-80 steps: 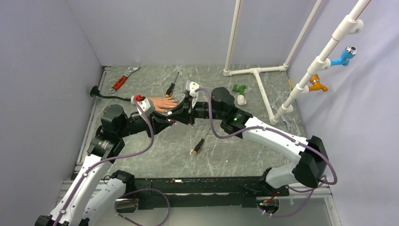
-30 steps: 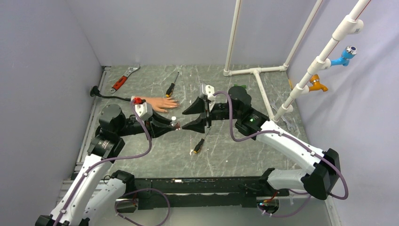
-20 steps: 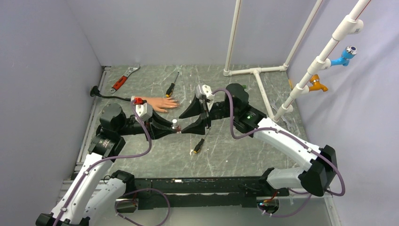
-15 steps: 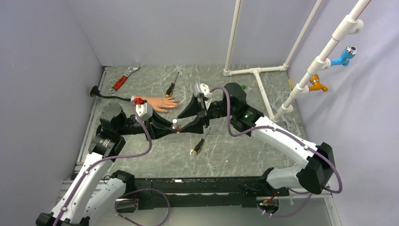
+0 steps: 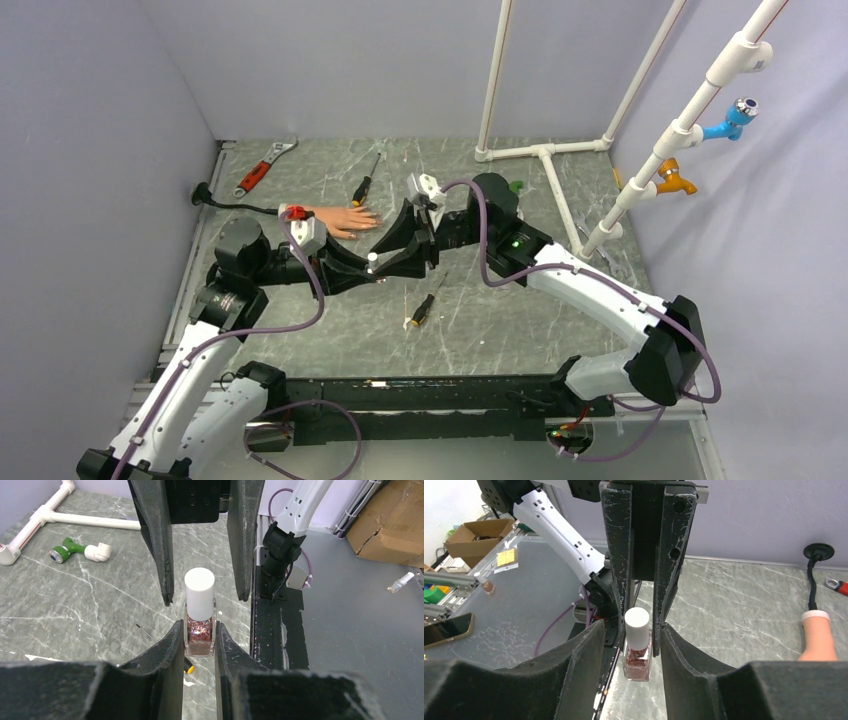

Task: Paint the nails
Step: Screw the nail polish bottle.

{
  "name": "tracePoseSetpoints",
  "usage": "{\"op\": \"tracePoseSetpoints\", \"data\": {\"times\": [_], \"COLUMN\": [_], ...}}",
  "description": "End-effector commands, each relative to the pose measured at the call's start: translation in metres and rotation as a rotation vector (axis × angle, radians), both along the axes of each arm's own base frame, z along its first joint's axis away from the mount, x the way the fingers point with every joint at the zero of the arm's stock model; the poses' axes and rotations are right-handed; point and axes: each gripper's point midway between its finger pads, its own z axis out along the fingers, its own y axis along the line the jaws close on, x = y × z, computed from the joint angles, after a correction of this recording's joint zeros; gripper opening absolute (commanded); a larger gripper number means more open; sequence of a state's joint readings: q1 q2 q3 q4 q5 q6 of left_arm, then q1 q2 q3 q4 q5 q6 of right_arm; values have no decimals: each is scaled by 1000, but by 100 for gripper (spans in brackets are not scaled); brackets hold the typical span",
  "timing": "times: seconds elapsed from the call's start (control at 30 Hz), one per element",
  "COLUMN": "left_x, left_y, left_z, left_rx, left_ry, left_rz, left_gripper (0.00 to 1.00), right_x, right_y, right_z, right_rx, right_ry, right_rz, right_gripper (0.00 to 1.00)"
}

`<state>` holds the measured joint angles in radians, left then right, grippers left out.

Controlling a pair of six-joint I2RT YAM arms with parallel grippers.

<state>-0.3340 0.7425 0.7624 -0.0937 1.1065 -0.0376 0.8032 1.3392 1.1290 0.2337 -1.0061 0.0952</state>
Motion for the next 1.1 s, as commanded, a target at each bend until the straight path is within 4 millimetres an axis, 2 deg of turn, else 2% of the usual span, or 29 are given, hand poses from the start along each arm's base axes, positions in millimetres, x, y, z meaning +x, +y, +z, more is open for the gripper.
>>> {"op": "tracePoseSetpoints", "data": {"times": [0.0, 0.17, 0.33, 0.47, 0.77, 1.07], "left_x": [-3, -2, 0, 3, 10, 28], "left_y": [-1, -1, -1, 0, 2, 12], "left_z": [12, 11, 11, 11, 13, 17], "left_rx": [-15, -13, -12, -14, -17, -26], "left_ry": [-56, -50, -51, -50, -42, -51], "left_rz": [-25, -20, -6, 13, 69, 224], "left_gripper": [0, 0, 0, 0, 0, 0], "right_x": [-7, -8, -5, -3, 5, 23], "right_y": [3, 6, 9, 9, 11, 24], "right_z": [27, 25, 21, 16, 7, 0], "right_rx": [68, 63, 46, 29, 12, 15], "right_ry": [-65, -67, -64, -66, -70, -95], "right_rz": [42, 41, 23, 4, -50, -243], "right_gripper": [45, 38, 21, 15, 8, 8]}}
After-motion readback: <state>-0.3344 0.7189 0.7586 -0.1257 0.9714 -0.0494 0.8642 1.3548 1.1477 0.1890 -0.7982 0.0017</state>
